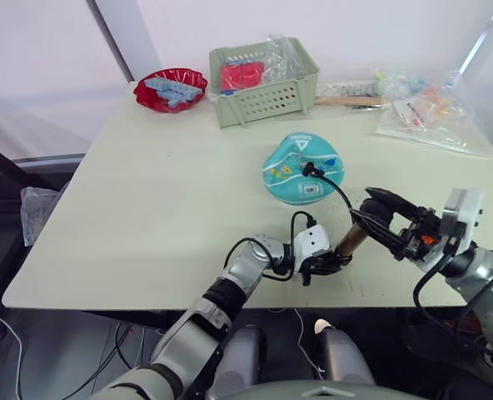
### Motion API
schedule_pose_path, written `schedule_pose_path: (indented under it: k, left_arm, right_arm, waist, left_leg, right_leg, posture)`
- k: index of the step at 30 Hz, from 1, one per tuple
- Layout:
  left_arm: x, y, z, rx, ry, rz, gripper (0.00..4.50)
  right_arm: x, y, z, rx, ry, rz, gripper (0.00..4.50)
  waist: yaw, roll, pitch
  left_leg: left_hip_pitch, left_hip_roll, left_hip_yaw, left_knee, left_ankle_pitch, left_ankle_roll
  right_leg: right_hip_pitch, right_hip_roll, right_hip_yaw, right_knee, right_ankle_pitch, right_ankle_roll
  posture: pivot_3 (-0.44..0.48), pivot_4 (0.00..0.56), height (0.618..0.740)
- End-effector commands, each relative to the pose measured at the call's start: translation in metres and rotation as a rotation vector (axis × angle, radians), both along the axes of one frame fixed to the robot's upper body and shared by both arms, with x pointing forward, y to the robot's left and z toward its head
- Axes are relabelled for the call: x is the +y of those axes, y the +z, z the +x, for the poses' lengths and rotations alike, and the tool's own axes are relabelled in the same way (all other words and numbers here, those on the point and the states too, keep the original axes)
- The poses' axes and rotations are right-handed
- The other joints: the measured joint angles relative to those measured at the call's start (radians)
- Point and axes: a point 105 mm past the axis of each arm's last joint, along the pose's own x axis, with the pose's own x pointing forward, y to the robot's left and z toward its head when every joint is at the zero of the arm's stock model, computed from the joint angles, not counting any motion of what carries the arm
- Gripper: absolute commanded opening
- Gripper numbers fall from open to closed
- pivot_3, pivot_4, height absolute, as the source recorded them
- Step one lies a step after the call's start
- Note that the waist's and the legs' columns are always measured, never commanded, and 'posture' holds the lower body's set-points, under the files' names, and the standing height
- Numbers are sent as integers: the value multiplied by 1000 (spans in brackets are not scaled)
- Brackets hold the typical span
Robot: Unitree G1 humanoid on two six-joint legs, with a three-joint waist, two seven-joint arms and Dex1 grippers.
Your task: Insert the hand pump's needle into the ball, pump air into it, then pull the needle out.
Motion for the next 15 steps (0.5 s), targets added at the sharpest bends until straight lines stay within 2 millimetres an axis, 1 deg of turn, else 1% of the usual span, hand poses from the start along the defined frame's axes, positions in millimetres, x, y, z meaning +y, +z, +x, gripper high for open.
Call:
schedule_pose_path:
  k: [1,4,7,15]
  left_arm:
    - [25,-34,-3,96,64,128,1104]
    - [26,-35,-3,95,63,130,1104]
    - [26,-35,-4,95,59,129,1104]
    - [25,-34,-5,85,53,115,1104]
  right_arm:
    - [-4,45,-12,-183,11,0,2092]
    - [-10,56,-11,-189,9,-2,2092]
    - [-17,71,-10,-195,4,2,2092]
    - [-26,105,-8,-156,-17,24,2092]
  waist:
    - [0,0,0]
    - [0,0,0]
    - [0,-1,0]
    - [-1,-1,1]
  left_leg:
    - [0,0,0,0,0,0]
    - [0,0,0,0,0,0]
    - [0,0,0,0,0,0]
    - [0,1,1,0,0,0]
  right_leg:
    - [0,0,0,0,0,0]
    - [0,0,0,0,0,0]
    - [0,0,0,0,0,0]
    - [0,0,0,0,2,-3]
  posture:
    - [0,150,737]
    - [0,150,737]
    - [0,150,737]
    - [0,150,737]
